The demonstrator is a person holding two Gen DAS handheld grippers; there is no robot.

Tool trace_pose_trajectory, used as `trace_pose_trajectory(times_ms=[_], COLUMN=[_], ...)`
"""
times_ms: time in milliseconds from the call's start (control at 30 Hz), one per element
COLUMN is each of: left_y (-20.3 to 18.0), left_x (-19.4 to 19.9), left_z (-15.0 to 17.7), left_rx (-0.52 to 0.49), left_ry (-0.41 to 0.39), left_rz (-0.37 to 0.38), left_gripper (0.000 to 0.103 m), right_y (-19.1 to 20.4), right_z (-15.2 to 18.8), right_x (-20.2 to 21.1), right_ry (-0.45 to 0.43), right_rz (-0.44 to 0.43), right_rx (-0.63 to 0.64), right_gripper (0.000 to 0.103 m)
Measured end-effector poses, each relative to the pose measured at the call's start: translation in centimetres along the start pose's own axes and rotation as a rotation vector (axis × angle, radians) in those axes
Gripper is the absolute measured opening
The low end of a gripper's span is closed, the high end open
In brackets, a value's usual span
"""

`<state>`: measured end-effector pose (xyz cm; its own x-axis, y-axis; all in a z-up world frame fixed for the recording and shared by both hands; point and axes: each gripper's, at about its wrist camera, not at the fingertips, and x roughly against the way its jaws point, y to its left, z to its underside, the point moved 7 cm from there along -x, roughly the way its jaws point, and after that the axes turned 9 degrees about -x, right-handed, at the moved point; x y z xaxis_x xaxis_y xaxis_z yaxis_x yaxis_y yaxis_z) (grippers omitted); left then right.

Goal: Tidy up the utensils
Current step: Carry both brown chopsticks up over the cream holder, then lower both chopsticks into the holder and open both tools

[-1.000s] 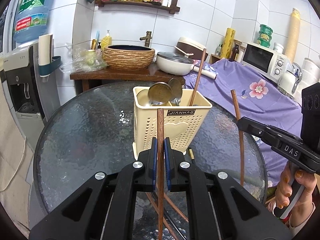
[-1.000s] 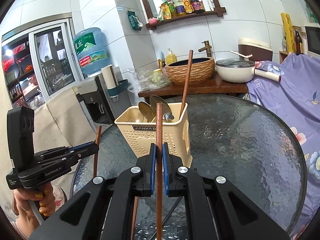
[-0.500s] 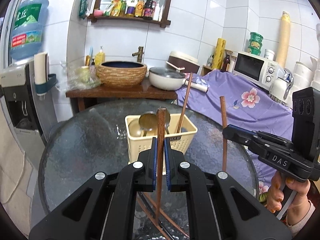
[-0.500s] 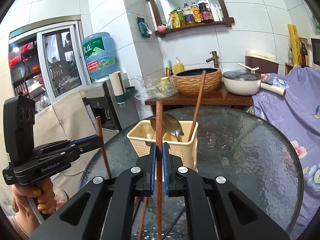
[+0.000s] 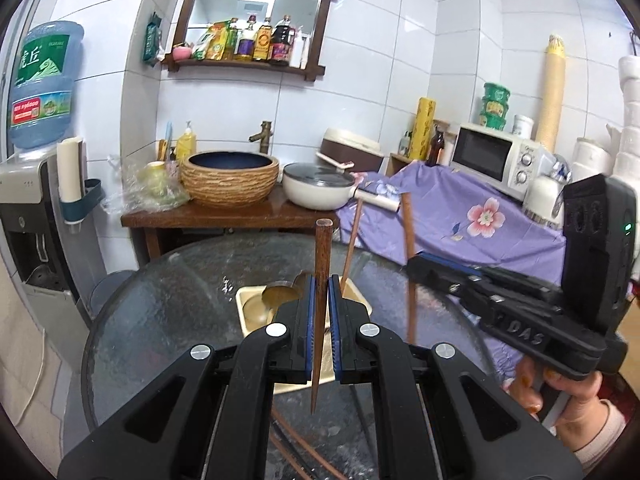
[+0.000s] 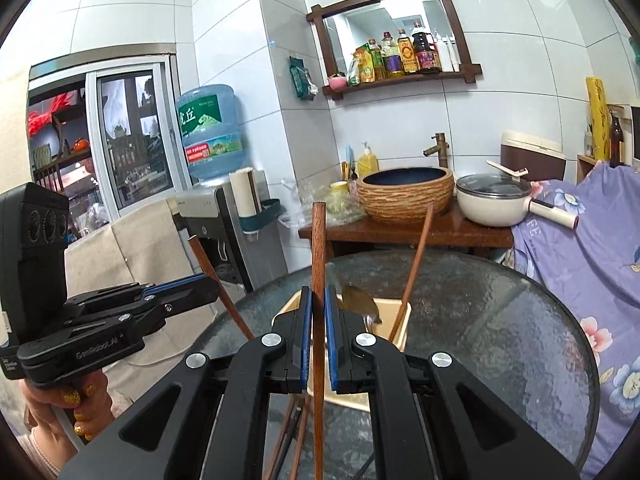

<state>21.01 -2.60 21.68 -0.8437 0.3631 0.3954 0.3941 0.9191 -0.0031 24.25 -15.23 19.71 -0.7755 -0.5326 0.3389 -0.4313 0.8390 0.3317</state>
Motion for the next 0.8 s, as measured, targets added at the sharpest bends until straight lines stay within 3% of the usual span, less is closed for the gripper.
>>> trace_pose_trajectory(times_ms=[167,367,533,800], left_y=[0.0,1.3,2.9,5.0], left_x=[0.3,0.0,-0.6,-3.9], left_z=[-3.8,-9.2,-12.8,-11.9], left_rx=[0.0,0.023,0.036,0.058], left_ry=[-0.027,-0.07,-0.111,-0.062], left_rz=[0.029,0.013,-0.06,-0.117], left_gripper=[0.007,0.007,0.007,0.002], right_y=[0.5,1.2,1.6,0.7], right_z=[-2.5,-6.3,-10.2,-11.2], right_x=[-0.3,-1.0,-1.6,-4.5], right_ry=[-0.024,-0.072,-0.159,-0.258], right_rz=[-0.018,-0.009,0.024,0.117], right_rx=[-0.015,-0.011,0.009,0.094], right_gripper=[0.006,0.006,0.006,0.006])
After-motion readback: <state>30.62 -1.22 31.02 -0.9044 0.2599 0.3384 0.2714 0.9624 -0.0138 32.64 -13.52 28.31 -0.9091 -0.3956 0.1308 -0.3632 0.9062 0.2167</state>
